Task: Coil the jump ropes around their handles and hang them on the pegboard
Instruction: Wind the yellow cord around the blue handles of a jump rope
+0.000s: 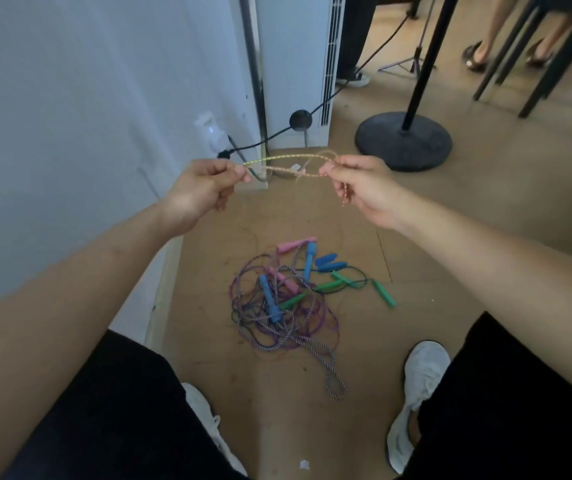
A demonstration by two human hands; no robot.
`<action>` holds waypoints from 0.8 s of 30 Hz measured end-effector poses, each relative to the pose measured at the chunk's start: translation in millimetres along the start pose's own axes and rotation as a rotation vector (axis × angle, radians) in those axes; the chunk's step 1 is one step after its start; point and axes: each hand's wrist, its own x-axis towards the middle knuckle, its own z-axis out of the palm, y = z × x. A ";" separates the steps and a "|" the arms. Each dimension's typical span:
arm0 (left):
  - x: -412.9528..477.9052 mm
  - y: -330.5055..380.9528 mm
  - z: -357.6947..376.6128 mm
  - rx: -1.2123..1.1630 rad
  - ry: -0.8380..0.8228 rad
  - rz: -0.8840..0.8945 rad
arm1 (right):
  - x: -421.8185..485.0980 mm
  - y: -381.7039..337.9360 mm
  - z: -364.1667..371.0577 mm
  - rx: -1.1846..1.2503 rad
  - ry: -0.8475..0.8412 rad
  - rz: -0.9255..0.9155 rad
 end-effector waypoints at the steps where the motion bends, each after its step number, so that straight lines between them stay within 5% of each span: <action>1: -2.8 9.9 -4.2 -0.029 -0.003 0.011 | -1.5 -8.4 -1.4 -0.043 0.006 -0.014; 8: -18.5 45.9 -29.1 -0.238 0.043 0.031 | 11.3 -13.5 5.8 0.015 -0.110 0.032; 14: -11.0 15.1 -34.7 -0.655 0.196 -0.167 | 19.3 20.6 27.0 0.113 -0.128 0.169; 19: 0.9 0.8 -41.0 -0.634 0.274 -0.242 | 22.3 38.3 26.0 0.007 -0.233 0.311; 24: 7.6 5.3 -39.6 -0.675 0.148 -0.245 | 26.4 53.9 24.6 -0.078 -0.181 0.278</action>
